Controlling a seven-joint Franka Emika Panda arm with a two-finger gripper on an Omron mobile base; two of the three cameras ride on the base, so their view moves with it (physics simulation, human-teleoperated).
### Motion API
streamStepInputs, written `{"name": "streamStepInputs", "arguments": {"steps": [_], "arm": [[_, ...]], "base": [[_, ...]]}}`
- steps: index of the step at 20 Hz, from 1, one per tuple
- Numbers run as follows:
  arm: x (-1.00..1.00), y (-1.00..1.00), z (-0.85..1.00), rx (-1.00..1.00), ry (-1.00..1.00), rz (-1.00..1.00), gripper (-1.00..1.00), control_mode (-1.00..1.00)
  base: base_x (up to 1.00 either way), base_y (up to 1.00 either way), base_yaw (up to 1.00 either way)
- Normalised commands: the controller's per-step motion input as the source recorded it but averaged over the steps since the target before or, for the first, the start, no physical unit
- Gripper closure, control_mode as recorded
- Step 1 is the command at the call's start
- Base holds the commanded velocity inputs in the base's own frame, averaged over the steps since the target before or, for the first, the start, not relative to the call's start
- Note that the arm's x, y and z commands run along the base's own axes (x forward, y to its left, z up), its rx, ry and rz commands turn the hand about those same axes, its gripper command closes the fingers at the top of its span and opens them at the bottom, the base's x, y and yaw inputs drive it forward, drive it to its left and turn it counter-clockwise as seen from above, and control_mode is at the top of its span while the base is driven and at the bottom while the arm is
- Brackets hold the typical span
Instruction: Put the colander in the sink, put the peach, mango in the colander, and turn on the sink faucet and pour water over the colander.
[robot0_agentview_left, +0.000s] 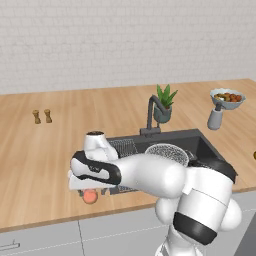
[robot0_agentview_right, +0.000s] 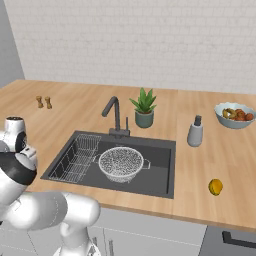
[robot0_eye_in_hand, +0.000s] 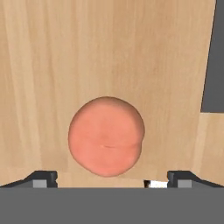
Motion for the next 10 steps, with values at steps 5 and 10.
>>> {"name": "streamStepInputs", "arguments": {"steps": [5,10], "arm": [[0.34,0.15,-0.24,-0.02,0.0,0.02,-1.0,-1.0],[0.02,0.16,-0.29,-0.05,0.0,0.0,-1.0,-1.0]], "base": [[0.0,0.0,0.0],[0.0,0.0,0.0]]}}
